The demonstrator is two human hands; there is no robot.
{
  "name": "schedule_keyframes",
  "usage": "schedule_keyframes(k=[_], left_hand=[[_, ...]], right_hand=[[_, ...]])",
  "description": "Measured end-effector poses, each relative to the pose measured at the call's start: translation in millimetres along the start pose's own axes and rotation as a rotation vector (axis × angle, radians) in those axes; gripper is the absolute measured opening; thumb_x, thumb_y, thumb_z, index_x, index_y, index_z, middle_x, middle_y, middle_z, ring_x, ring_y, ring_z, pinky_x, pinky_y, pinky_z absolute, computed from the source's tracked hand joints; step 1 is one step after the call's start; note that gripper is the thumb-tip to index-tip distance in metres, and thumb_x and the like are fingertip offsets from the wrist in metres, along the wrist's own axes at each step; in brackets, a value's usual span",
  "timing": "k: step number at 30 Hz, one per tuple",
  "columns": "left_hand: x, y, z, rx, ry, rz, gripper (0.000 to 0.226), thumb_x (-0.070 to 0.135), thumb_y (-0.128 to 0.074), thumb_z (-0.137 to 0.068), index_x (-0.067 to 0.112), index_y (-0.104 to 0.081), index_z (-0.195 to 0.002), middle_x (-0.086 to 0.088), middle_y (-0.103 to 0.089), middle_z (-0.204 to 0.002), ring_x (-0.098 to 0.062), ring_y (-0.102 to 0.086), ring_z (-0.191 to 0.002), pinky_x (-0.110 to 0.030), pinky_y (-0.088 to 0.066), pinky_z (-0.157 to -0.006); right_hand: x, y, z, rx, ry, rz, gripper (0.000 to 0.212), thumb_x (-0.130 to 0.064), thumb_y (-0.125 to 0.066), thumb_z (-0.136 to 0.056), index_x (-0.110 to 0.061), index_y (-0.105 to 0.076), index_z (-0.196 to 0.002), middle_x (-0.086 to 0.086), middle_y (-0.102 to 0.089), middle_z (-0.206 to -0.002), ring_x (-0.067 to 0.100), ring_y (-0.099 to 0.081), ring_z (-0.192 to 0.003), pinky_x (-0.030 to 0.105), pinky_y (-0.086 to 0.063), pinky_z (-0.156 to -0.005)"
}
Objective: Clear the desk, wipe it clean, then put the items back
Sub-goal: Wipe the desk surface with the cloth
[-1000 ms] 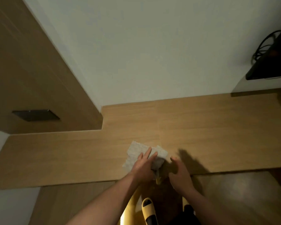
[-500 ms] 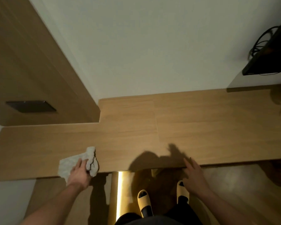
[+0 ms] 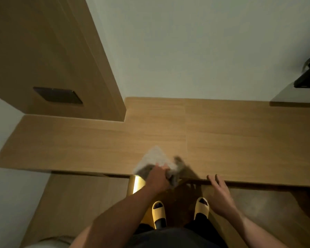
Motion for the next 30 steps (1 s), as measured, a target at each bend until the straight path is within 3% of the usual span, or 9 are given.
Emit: schedule_keyframes(k=[4, 6, 9, 12, 16, 20, 23, 27, 30], left_hand=[[25.8, -0.2, -5.4, -0.106, -0.023, 0.309, 0.031, 0.021, -0.062, -0.085, 0.034, -0.068, -0.112, -0.005, -0.07, -0.115, -0.029, -0.066, -0.111, -0.036, -0.057, -0.09], [20.7, 29.3, -0.9, 0.122, -0.073, 0.364, 0.027, 0.02, -0.062, -0.084, 0.034, -0.068, -0.107, 0.004, -0.072, -0.106, -0.018, -0.067, -0.102, -0.032, -0.056, -0.088], [-12.2, 87.0, 6.2, 0.489, -0.094, 0.324, 0.044, 0.004, -0.057, -0.083, 0.029, -0.067, -0.117, 0.004, -0.07, -0.118, -0.013, -0.061, -0.109, -0.031, -0.049, -0.1], [-65.9, 129.6, -10.8, 0.569, -0.058, 0.143, 0.047, 0.005, -0.06, -0.085, 0.024, -0.062, -0.127, -0.002, -0.061, -0.134, -0.024, -0.053, -0.128, -0.048, -0.043, -0.114], [-143.8, 137.5, -42.6, 0.34, 0.197, -0.1, 0.048, 0.036, -0.061, -0.091, 0.028, -0.055, -0.137, -0.006, -0.053, -0.142, -0.036, -0.045, -0.134, -0.055, -0.037, -0.115], [-193.2, 96.7, -65.0, 0.078, 0.375, -0.246, 0.068, 0.055, -0.041, -0.093, 0.039, -0.028, -0.158, -0.005, -0.03, -0.165, -0.039, -0.013, -0.154, -0.061, -0.004, -0.125], [-142.3, 69.9, -71.7, 0.019, 0.374, -0.2, 0.073, 0.048, -0.034, -0.09, 0.04, -0.019, -0.161, -0.004, -0.015, -0.171, -0.04, -0.004, -0.156, -0.062, -0.005, -0.125], [-38.1, 34.7, -53.0, -0.13, 0.281, -0.228, 0.071, 0.035, -0.051, -0.095, 0.037, -0.023, -0.16, -0.009, -0.008, -0.17, -0.049, -0.005, -0.154, -0.06, -0.012, -0.123], [17.0, 5.1, -44.4, -0.247, 0.153, -0.141, 0.057, 0.035, -0.058, -0.09, 0.032, -0.046, -0.146, -0.012, -0.045, -0.154, -0.041, -0.038, -0.144, -0.055, -0.03, -0.12]], right_hand=[[4.0, 9.5, 6.1, -0.007, -0.051, -0.015, 0.082, -0.015, -0.063, -0.095, -0.031, -0.02, -0.163, 0.002, -0.001, -0.173, 0.024, -0.003, -0.159, 0.043, -0.018, -0.128], [1.3, 16.8, 9.3, 0.009, -0.058, -0.023, 0.083, -0.017, -0.064, -0.095, -0.032, -0.019, -0.163, 0.0, -0.001, -0.173, 0.024, -0.003, -0.159, 0.044, -0.017, -0.128], [0.3, 23.6, 10.7, -0.003, -0.074, -0.065, 0.083, -0.016, -0.063, -0.095, -0.035, -0.02, -0.163, -0.002, 0.001, -0.173, 0.023, -0.002, -0.159, 0.045, -0.018, -0.128], [0.5, 30.0, 12.9, -0.007, -0.06, -0.074, 0.082, -0.018, -0.061, -0.095, -0.035, -0.02, -0.163, -0.002, 0.001, -0.173, 0.024, -0.003, -0.159, 0.047, -0.02, -0.127], [0.4, 45.4, 7.2, 0.014, -0.045, -0.093, 0.081, -0.025, -0.064, -0.095, -0.037, -0.02, -0.163, -0.002, 0.0, -0.172, 0.025, -0.005, -0.158, 0.049, -0.022, -0.126], [-2.4, 51.3, 1.5, 0.041, -0.045, -0.09, 0.082, -0.027, -0.064, -0.095, -0.041, -0.019, -0.162, -0.005, 0.001, -0.172, 0.023, -0.004, -0.158, 0.047, -0.021, -0.125], [4.1, 52.1, -2.0, 0.02, -0.068, -0.08, 0.085, -0.022, -0.063, -0.094, -0.04, -0.017, -0.162, -0.007, 0.003, -0.172, 0.023, -0.001, -0.158, 0.048, -0.019, -0.126], [13.1, 39.0, -11.7, -0.03, -0.128, -0.046, 0.085, -0.019, -0.061, -0.093, -0.038, -0.017, -0.163, -0.006, 0.005, -0.172, 0.024, 0.005, -0.158, 0.048, -0.011, -0.127], [14.1, 29.4, -15.0, -0.06, -0.139, -0.02, 0.084, -0.018, -0.06, -0.096, -0.035, -0.013, -0.164, -0.004, 0.007, -0.173, 0.026, 0.008, -0.159, 0.046, -0.01, -0.127]])
Point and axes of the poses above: each hand's wrist, its own z-axis away from the middle knuckle, its own y-axis out of the back of the hand, x = y × z, the point moved 3 cm from there along -z, towards the middle knuckle
